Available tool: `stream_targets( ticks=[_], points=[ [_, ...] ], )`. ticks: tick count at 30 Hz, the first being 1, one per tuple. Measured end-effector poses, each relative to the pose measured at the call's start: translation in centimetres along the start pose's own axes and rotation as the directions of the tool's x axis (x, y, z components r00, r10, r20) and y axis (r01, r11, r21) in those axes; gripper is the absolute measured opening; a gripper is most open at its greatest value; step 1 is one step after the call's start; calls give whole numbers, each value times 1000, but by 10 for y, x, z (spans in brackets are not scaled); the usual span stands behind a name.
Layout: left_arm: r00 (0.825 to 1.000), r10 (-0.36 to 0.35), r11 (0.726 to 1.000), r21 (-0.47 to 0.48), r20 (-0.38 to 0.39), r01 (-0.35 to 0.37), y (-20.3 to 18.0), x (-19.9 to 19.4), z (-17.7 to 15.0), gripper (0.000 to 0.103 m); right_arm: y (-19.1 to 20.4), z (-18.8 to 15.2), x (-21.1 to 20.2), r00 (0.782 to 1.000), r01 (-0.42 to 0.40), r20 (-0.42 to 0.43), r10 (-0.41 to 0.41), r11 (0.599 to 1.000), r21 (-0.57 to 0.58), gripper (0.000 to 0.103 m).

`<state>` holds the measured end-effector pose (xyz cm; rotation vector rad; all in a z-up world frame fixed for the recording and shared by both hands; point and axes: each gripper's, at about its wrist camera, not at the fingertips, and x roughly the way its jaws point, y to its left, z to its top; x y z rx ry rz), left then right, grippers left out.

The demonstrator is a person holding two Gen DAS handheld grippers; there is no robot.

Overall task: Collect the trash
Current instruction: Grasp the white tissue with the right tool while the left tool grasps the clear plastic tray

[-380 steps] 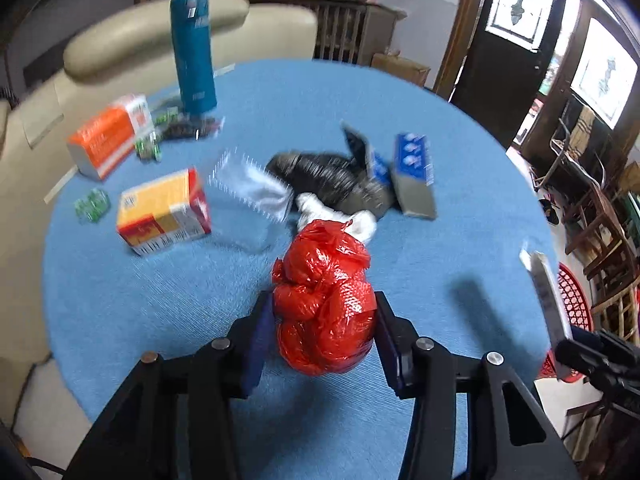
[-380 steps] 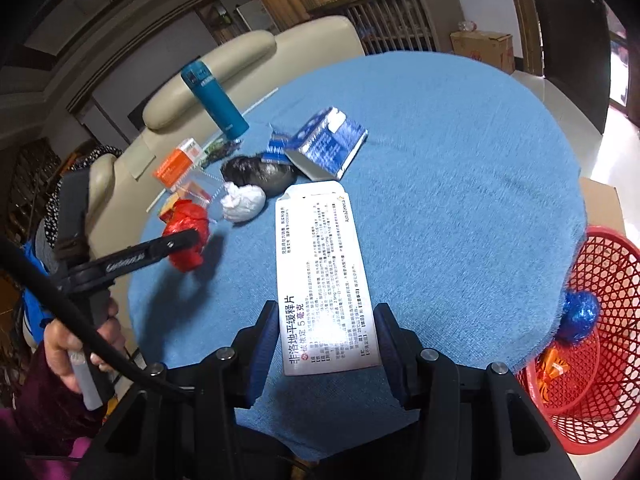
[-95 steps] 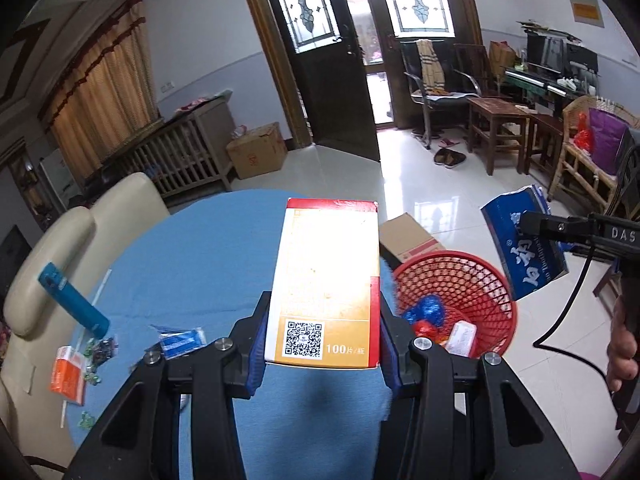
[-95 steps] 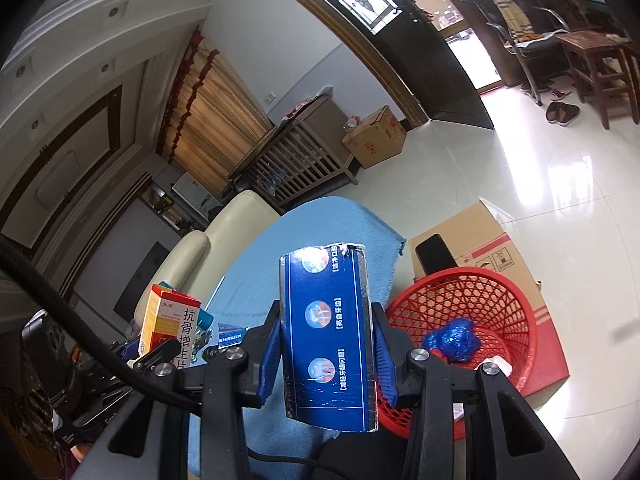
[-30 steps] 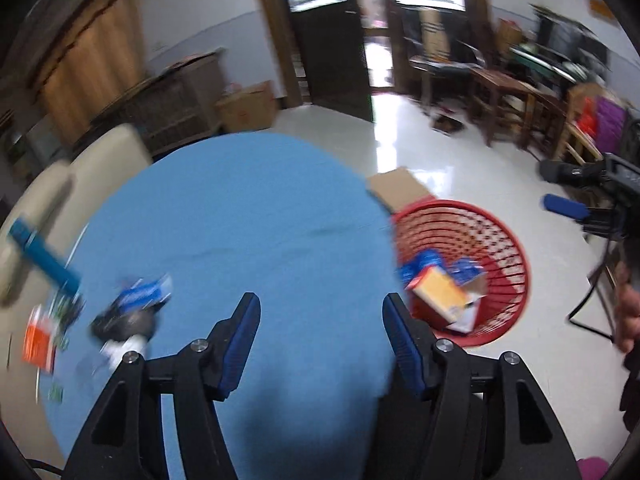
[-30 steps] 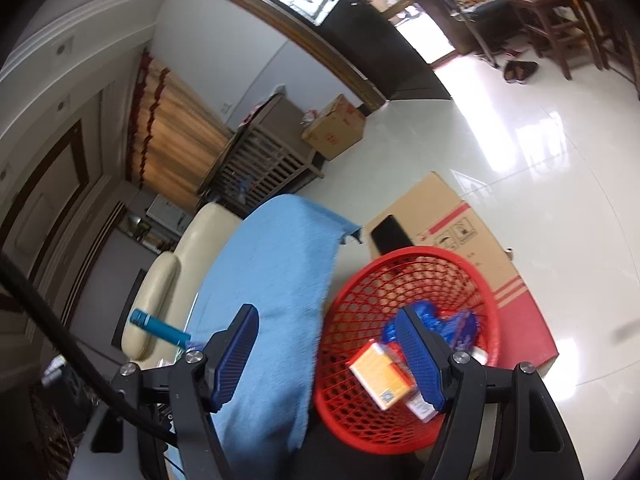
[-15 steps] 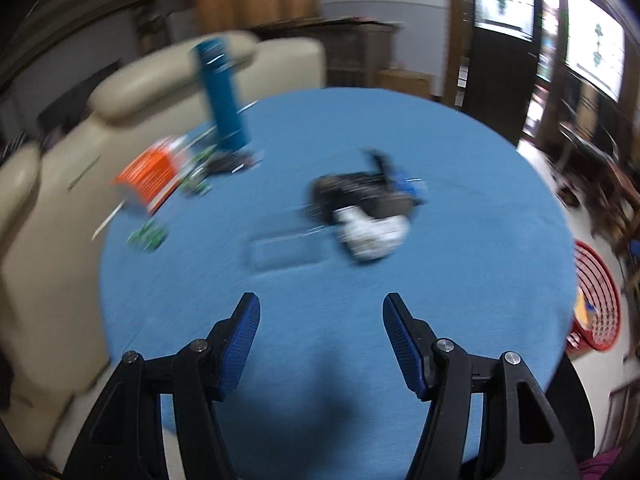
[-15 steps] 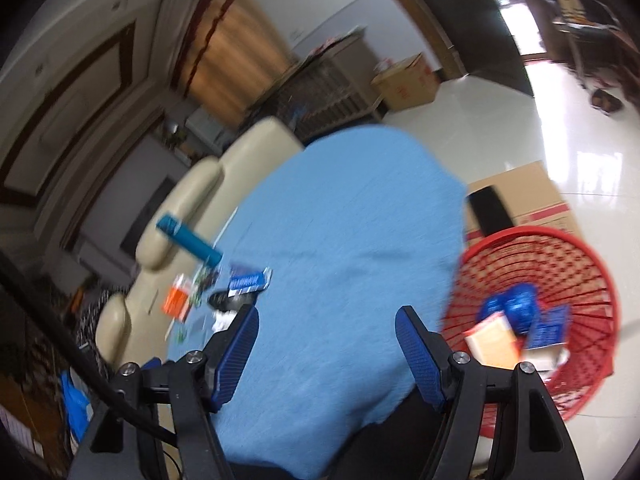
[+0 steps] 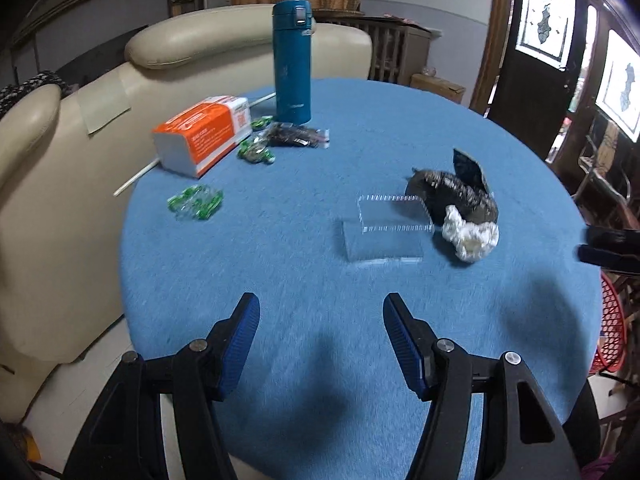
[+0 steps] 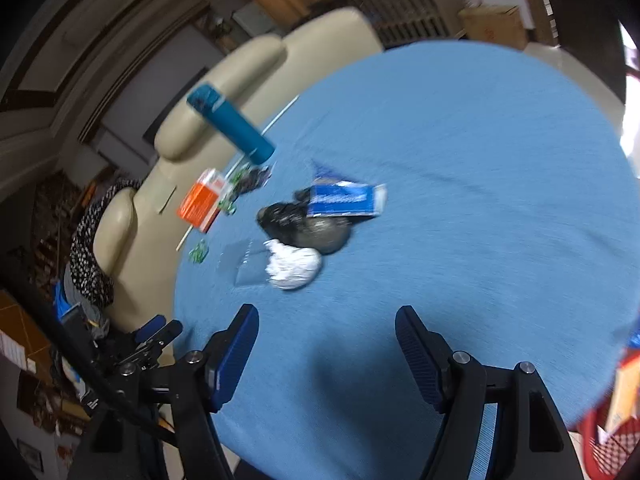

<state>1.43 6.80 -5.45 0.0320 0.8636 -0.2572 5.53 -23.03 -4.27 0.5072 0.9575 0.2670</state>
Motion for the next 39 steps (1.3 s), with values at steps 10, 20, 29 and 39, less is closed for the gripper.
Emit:
stream_targets(
  ticks=[10, 20, 29, 39],
  points=[
    [994, -110, 975, 193, -11, 110, -2, 33, 38, 76, 33, 34, 111, 988, -25, -154, 30, 999, 31, 74],
    [950, -307, 859, 412, -63, 304, -20, 57, 67, 76, 43, 28, 149, 979, 62, -188, -75, 995, -72, 32],
    [901, -372, 703, 565, -223, 431, -50, 101, 75, 76, 0, 4, 88, 986, 75, -154, -71, 997, 18, 31],
    [894, -376, 718, 533, -244, 448, -52, 115, 63, 62, -27, -15, 38, 990, 114, -96, -104, 988, 107, 31]
  ],
)
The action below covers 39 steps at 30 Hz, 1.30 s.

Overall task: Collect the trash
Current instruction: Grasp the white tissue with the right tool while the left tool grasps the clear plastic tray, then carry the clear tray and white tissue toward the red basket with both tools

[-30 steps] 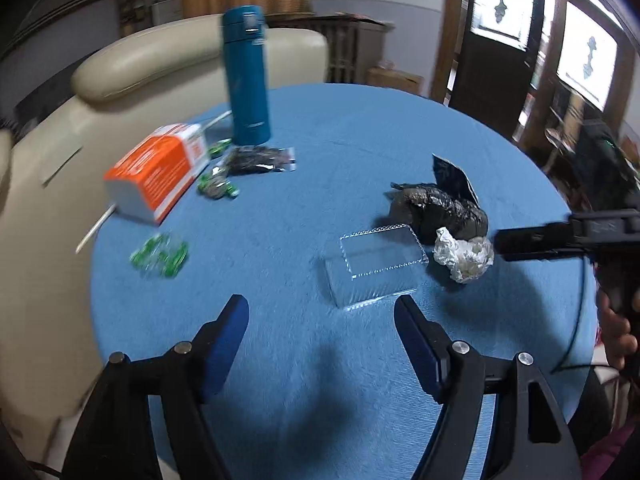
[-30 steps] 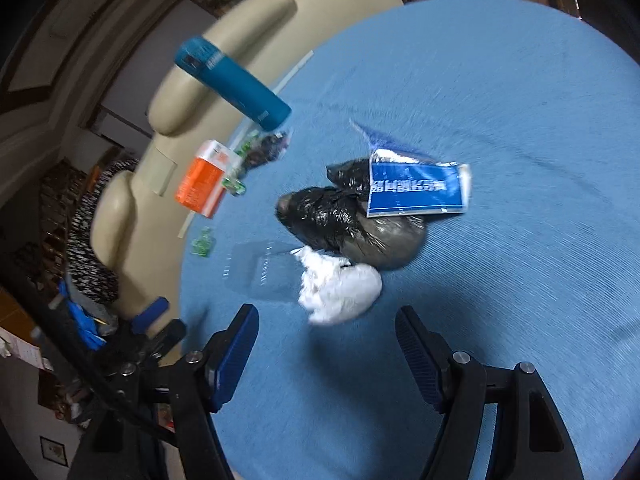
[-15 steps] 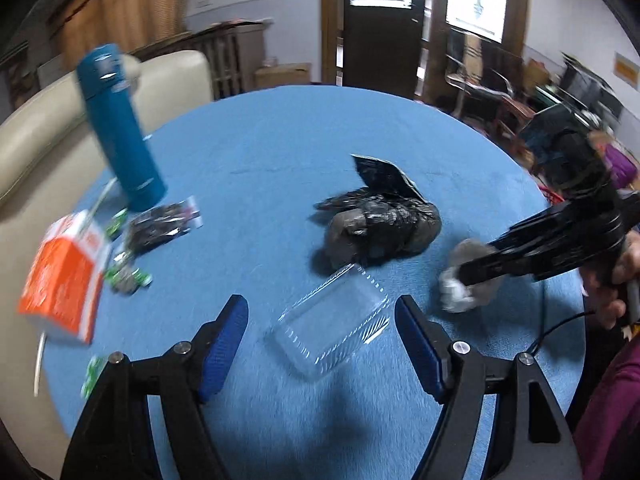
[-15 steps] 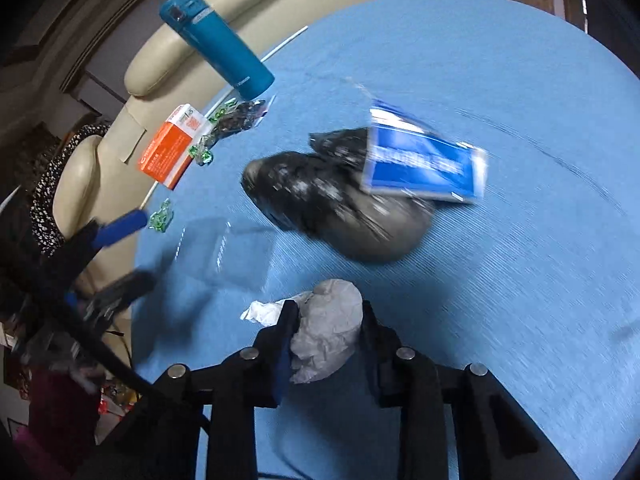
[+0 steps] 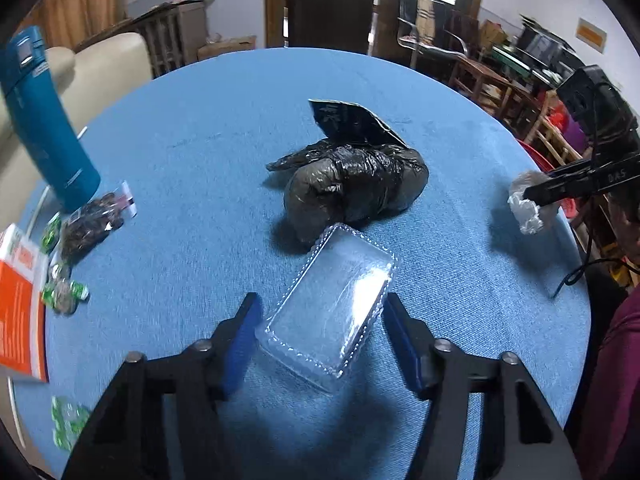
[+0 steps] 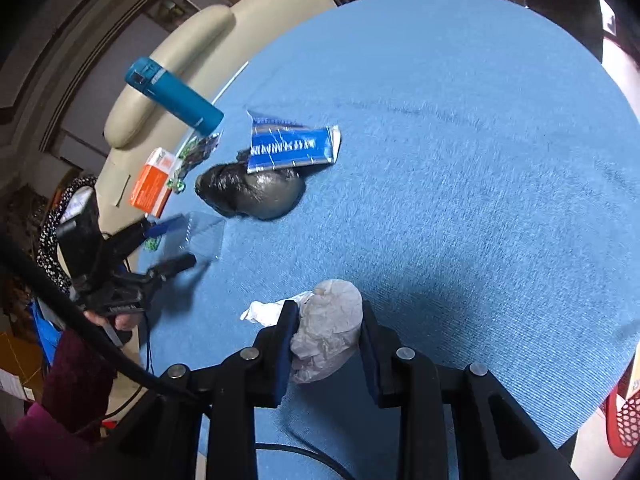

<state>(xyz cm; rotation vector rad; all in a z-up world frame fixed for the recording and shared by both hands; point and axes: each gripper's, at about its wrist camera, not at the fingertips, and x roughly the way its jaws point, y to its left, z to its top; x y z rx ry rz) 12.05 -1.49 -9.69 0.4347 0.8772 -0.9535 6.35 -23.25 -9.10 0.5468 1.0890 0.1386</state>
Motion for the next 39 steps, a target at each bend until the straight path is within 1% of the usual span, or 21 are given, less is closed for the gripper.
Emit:
stream_targets(
  ticks=[1, 2, 3, 8, 11, 13, 16, 18, 21, 23, 27, 30, 33, 34, 37, 39],
  points=[
    [1000, 19, 1000, -15, 3, -19, -3, -1, -2, 58, 0, 0, -3, 1000, -5, 6, 5, 1000, 0, 31],
    [999, 35, 999, -31, 9, -35, -7, -2, -4, 58, 2, 0, -4, 1000, -9, 10, 9, 1000, -2, 31],
    [998, 58, 997, -47, 15, -57, -11, -4, -8, 58, 4, 0, -6, 1000, -11, 14, 11, 1000, -6, 31],
    [991, 127, 984, -133, 40, -120, -39, -21, -23, 57, 20, -4, -14, 999, -18, 42, 20, 999, -52, 31],
    [985, 156, 972, -189, 73, -140, -61, -39, -25, 57, 25, -7, -25, 997, -22, 67, 27, 997, -70, 31],
    [976, 193, 961, -220, 98, -168, -76, -53, -21, 57, 27, -9, -36, 995, -24, 92, 31, 997, -78, 31],
    [967, 211, 948, -273, 143, -166, -93, -75, -11, 57, 27, -12, -54, 990, -22, 134, 34, 996, -88, 31],
    [957, 237, 938, -297, 165, -181, -108, -89, -2, 57, 26, -13, -68, 985, -28, 166, 42, 996, -87, 31],
    [940, 285, 927, -304, 189, -220, -128, -106, 14, 57, 23, -17, -94, 974, -29, 223, 49, 996, -90, 31],
    [932, 296, 927, -298, 208, -227, -141, -116, 23, 57, 20, -22, -114, 963, -18, 267, 44, 995, -98, 31],
    [924, 304, 929, -288, 232, -233, -166, -126, 45, 57, 11, -32, -151, 937, -9, 345, 46, 994, -106, 31],
    [919, 309, 932, -270, 244, -241, -184, -126, 64, 57, 2, -42, -180, 911, 14, 410, 31, 994, -107, 31],
    [914, 319, 933, -255, 250, -256, -201, -124, 80, 57, -9, -53, -205, 888, 17, 459, 28, 995, -95, 31],
    [911, 326, 932, -248, 253, -265, -208, -124, 85, 57, -14, -57, -215, 877, 29, 481, 18, 996, -90, 31],
    [905, 334, 934, -220, 264, -280, -233, -123, 100, 57, -27, -65, -236, 851, 49, 526, -5, 996, -69, 31],
    [900, 342, 934, -198, 269, -296, -246, -119, 109, 57, -37, -69, -247, 837, 48, 547, -9, 997, -56, 31]
  ],
)
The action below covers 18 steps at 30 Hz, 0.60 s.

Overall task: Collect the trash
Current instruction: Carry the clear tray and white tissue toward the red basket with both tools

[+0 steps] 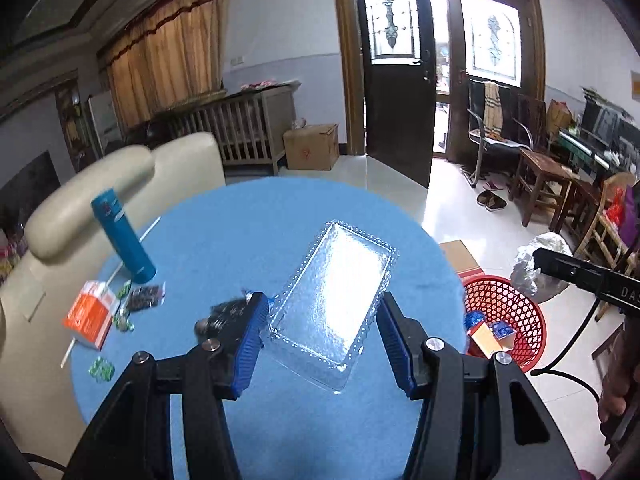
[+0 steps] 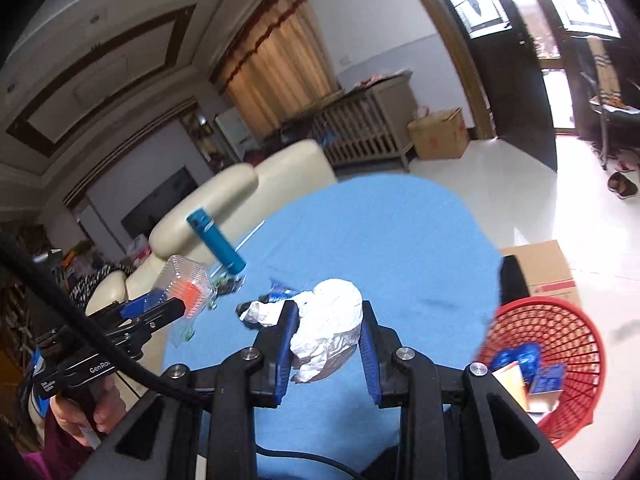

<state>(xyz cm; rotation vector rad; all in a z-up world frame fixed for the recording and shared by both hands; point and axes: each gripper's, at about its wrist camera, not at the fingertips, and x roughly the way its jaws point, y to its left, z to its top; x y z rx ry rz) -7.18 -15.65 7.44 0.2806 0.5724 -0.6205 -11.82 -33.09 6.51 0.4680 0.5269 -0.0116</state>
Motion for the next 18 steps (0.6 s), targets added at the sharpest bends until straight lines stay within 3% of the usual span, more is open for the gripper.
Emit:
stream_targets(
  ticks=[9, 18],
  points=[
    [999, 17, 996, 86, 33, -19, -54, -7, 15, 57, -46, 4, -42, 993, 52, 102, -59, 996, 71, 32],
    [998, 13, 988, 155, 58, -22, -95, -12, 27, 57, -75, -1, -68, 987, 61, 141, -79, 990, 129, 32]
  ],
)
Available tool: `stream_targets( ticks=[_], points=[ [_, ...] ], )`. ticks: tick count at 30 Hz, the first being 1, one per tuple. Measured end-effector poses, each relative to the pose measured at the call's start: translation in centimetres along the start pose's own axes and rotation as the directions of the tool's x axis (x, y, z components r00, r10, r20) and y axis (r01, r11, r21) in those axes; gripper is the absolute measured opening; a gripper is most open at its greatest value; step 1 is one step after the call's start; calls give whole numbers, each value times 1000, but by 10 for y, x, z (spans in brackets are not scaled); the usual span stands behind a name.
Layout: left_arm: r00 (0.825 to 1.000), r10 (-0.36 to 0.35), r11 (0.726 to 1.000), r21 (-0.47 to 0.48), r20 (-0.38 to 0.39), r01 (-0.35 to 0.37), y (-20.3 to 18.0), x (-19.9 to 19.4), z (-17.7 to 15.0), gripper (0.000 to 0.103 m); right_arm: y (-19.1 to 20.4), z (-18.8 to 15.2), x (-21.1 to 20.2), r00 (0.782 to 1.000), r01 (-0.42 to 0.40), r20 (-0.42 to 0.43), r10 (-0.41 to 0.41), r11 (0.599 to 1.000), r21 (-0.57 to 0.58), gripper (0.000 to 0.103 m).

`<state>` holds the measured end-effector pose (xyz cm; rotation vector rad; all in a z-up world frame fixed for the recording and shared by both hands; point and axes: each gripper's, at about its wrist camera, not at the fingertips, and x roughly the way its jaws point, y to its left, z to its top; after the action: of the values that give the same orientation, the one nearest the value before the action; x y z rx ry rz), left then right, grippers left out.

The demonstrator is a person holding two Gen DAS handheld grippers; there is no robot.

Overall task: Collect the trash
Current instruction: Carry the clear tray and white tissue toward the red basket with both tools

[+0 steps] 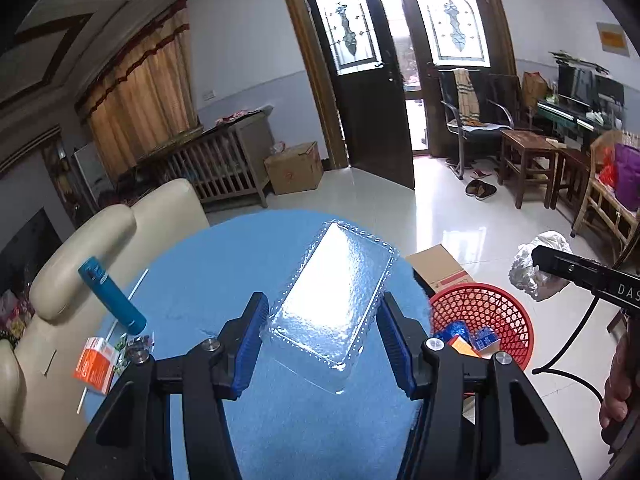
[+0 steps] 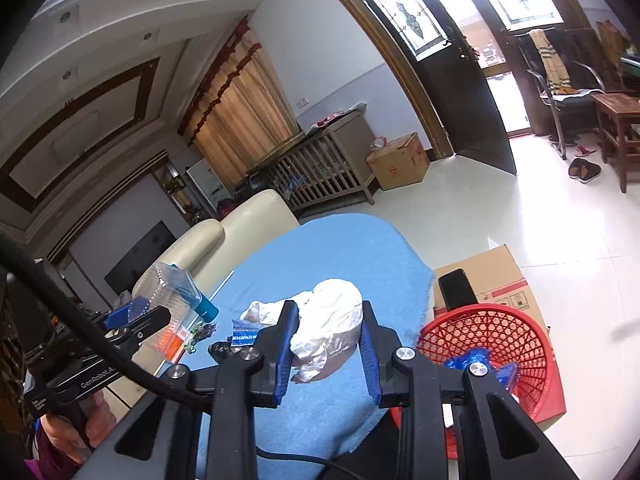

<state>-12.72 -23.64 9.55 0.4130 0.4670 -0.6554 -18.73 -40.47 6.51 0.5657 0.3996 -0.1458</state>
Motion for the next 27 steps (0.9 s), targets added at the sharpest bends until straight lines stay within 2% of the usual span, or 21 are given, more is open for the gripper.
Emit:
stream_targets(
  ticks=[27],
  points=[
    [999, -33, 990, 132, -37, 37, -70, 14, 17, 57, -57, -6, -45, 999, 11, 44, -16, 993, 118, 32]
  ],
)
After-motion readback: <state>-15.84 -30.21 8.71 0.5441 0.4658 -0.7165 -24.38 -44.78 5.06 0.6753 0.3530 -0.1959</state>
